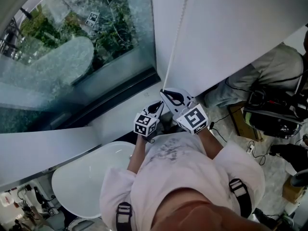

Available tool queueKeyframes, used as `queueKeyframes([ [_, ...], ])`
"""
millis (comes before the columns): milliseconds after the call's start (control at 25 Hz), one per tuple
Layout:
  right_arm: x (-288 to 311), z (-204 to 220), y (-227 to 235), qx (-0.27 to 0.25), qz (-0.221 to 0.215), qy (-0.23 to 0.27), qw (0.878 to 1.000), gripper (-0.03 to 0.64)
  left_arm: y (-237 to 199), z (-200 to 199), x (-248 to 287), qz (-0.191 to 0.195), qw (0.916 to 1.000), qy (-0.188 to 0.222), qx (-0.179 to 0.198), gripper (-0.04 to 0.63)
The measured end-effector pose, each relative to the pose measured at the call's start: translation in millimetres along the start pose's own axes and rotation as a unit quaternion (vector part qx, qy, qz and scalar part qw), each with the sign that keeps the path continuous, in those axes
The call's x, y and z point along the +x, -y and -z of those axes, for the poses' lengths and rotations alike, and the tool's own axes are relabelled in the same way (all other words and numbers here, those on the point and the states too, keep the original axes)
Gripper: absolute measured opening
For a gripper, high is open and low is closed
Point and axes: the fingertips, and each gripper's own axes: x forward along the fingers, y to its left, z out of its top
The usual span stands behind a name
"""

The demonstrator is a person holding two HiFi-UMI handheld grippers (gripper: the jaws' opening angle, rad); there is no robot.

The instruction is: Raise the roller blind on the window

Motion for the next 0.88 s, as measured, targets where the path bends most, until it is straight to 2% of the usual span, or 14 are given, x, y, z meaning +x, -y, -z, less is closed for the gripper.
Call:
queueKeyframes([
  [200,1,-1,1,-0.004,-0.006,0.003,1.000,0.061,12,-21,-21,0.002,0.9996,0.027,0.005,0.032],
  [440,4,1,3,-0.008,-0.006,-0.002,1.000,0.061,26,-103,-63,-0.007,0.9939,0.098,0.050,0.041],
  [680,6,1,5,-0.008,-0.005,0.004,1.000,0.061,46,-199,-93,-0.002,0.9794,0.162,0.120,0.052],
  [880,4,-4,3,-0.008,-0.006,0.008,1.000,0.061,71,-269,-105,0.017,0.9652,0.209,0.156,0.062],
])
